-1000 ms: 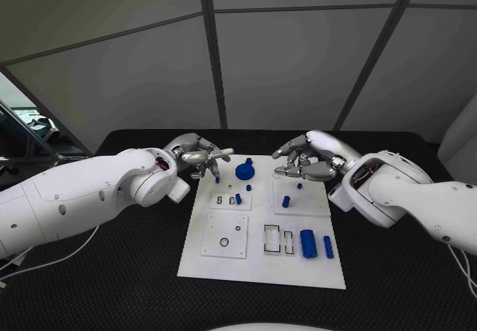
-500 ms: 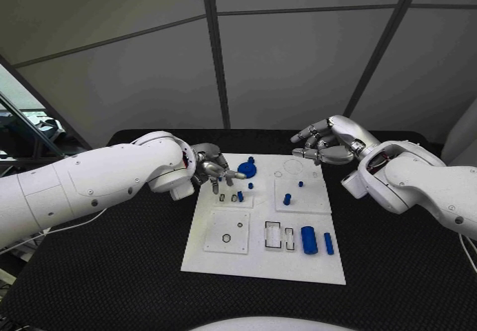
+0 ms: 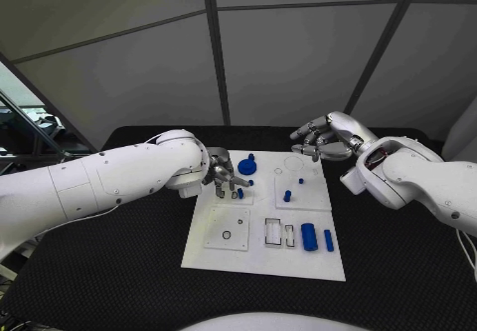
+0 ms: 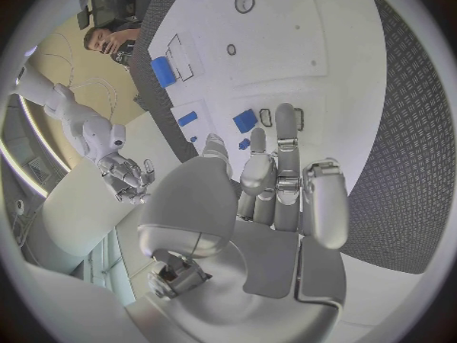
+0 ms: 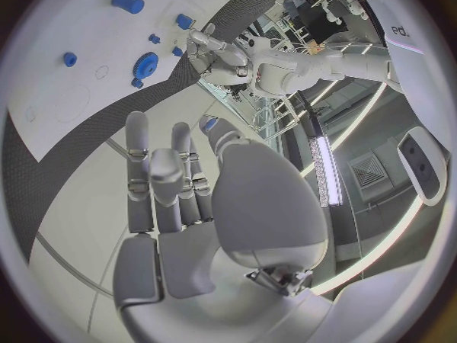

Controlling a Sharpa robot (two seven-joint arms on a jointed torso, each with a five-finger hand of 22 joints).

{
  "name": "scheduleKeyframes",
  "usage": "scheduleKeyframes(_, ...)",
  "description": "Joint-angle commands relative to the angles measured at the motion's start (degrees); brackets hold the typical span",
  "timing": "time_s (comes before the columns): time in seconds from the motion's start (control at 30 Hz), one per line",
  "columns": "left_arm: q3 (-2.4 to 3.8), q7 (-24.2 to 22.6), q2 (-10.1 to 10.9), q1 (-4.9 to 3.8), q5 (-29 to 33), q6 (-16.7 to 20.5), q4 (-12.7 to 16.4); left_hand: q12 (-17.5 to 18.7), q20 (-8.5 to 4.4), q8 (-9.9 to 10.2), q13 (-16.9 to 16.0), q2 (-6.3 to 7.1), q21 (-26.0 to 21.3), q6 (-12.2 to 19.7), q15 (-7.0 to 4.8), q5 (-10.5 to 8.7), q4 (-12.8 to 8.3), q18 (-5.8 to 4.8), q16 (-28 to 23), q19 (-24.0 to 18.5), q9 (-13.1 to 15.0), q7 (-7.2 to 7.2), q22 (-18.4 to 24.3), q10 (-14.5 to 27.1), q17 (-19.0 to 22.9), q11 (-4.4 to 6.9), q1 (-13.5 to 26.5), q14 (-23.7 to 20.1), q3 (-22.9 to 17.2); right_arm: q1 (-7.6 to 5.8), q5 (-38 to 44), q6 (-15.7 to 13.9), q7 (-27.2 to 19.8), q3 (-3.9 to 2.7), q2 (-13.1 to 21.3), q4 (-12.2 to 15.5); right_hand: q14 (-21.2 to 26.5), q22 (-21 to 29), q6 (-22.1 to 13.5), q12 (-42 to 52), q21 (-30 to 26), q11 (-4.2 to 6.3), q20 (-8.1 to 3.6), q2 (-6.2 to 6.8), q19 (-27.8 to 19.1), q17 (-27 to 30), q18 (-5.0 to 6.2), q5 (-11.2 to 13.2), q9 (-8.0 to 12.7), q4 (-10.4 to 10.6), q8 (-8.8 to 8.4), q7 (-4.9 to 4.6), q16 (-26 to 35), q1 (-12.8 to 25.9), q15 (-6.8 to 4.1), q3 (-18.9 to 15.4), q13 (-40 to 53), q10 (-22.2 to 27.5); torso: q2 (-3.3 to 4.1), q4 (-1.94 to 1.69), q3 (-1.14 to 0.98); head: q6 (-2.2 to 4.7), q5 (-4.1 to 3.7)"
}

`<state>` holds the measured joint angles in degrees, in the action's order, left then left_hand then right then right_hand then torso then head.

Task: Assemble the parts on the task board

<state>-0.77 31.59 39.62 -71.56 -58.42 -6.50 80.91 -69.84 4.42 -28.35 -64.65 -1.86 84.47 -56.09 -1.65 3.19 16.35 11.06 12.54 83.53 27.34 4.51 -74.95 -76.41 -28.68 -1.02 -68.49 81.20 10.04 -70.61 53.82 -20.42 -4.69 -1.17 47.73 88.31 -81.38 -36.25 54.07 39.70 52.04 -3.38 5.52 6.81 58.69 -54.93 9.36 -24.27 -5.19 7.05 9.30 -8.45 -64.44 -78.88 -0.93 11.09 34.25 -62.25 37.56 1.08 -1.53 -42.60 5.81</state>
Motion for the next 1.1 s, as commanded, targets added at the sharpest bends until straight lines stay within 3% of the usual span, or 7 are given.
scheduleKeyframes(0.03, -0.07, 1.72, -0.7, -0.13, -2.13, -2.3, -0.58, -0.2, 0.05, -0.48, -0.09, -0.27, 0.41, 0.35, 0.0, -0.08, -0.06, -9.0, -0.28, 1.97, 0.31, 0.1, -5.27, 0.17, -0.14, 0.17, -0.44, 0.27, 0.26, -0.15, 0.34, 0.26, 0.33, -0.06, -0.12, -0.01, -0.34, 0.14, 0.03, -0.28, -0.28, -0.01, 0.0, 0.58, 0.3, 0.1, 0.83, -0.29, 0.05, 0.03, -0.11, -0.17, 0.36, 0.03, 0.08, 0.48, -0.09, -0.16, 0.07, -0.03, 0.01, 0.0, 0.16)
scheduleKeyframes(1.1, -0.24, 2.43, -3.85, -0.14, -2.22, -4.95, -3.46, -0.91, 0.01, -2.52, -0.69, -1.45, 0.58, 1.61, -0.04, -0.02, -0.46, -9.07, -1.16, 2.12, 2.98, -0.03, -5.74, -0.07, -1.18, 0.27, -2.74, 0.51, 0.22, -0.15, 0.39, 0.59, 0.77, -0.06, -0.73, -0.64, -0.37, 0.35, 0.14, -0.37, -0.61, -0.02, 0.0, 0.58, 0.41, 0.16, 0.84, -1.19, 0.06, 0.3, -0.04, -0.18, 0.66, 0.23, 0.09, 0.74, -0.38, -0.19, 0.17, -0.03, 0.05, -0.68, 0.1)
